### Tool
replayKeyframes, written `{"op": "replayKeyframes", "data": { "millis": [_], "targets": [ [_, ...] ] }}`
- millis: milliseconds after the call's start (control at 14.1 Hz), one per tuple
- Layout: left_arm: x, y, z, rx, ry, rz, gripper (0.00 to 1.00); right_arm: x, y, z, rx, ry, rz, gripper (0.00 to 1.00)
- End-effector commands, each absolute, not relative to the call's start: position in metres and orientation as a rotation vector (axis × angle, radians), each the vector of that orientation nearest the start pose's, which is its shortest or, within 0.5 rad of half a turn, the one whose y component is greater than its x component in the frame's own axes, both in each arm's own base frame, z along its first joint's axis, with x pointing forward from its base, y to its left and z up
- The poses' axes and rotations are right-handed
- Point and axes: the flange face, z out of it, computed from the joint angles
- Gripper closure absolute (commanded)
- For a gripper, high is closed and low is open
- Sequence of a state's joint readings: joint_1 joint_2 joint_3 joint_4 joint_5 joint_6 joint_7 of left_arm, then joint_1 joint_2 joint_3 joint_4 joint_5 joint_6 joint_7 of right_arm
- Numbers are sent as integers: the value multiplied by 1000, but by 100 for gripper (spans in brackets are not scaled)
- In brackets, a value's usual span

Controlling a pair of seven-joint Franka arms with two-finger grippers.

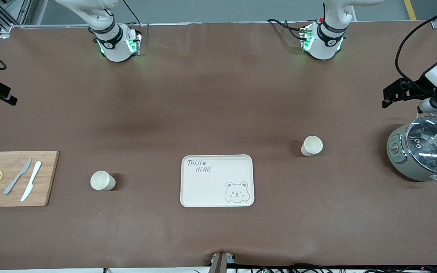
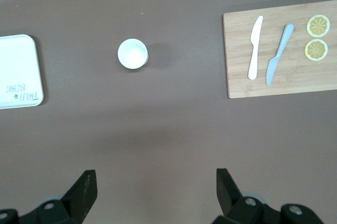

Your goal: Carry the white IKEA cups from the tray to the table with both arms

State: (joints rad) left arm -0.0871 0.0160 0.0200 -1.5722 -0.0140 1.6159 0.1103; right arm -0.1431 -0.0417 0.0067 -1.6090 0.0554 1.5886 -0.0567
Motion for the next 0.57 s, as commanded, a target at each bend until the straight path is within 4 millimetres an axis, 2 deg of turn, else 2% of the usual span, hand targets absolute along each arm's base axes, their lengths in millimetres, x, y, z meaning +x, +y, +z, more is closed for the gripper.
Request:
{"op": "replayKeyframes", "data": {
  "millis": [0, 213, 498],
  "targets": [
    [557, -40, 621, -3125, 296, -48, 0, 527, -71, 640, -3130, 161, -90, 0],
    [557, -40, 621, -3126, 284, -46, 0, 534, -79, 648, -3156, 179, -131, 0],
    [557, -40, 621, -3127, 281, -46, 0, 535, -91, 644, -3152, 208, -116, 0]
  ]
}}
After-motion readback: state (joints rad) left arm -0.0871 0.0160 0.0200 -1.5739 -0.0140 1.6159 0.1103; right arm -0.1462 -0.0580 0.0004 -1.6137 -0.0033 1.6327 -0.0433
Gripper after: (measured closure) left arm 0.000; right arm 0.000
